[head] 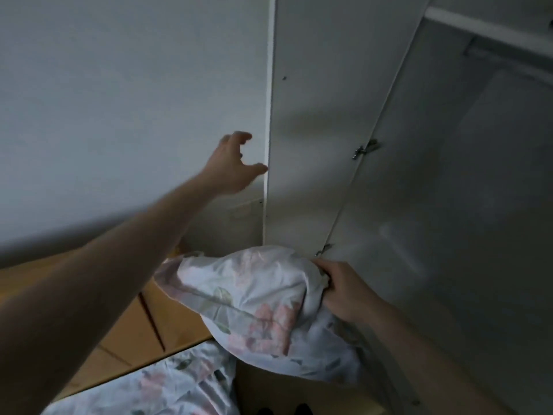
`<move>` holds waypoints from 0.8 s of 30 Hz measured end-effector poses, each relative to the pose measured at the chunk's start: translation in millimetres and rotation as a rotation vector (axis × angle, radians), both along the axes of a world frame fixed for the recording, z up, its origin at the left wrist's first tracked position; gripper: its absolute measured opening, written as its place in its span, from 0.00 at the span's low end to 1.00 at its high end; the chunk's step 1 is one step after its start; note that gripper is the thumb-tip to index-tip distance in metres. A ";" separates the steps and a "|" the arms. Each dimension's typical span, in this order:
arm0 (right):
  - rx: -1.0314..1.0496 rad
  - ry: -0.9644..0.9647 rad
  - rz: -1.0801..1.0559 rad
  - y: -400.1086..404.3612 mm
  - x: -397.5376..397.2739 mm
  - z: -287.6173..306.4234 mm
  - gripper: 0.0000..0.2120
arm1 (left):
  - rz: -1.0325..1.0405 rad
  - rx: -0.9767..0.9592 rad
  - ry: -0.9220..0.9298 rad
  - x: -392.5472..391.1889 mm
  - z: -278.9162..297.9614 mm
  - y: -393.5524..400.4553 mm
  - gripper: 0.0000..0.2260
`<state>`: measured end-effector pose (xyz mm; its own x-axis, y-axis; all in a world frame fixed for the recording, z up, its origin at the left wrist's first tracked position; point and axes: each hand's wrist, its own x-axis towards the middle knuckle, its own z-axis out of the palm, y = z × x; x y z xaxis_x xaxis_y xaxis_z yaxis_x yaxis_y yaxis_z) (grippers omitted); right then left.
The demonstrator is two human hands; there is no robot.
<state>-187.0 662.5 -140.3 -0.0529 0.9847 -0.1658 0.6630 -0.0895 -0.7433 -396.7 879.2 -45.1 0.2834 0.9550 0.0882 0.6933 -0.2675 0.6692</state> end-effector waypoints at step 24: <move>0.175 -0.081 -0.313 -46.3 64.6 59.7 0.07 | 0.006 0.181 -0.132 74.2 48.0 75.7 0.19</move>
<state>-122.4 616.2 -80.6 0.2622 0.9649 0.0151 0.6806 -0.1738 -0.7118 -322.5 954.9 2.9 0.2526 0.9219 0.2938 0.6050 -0.3875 0.6956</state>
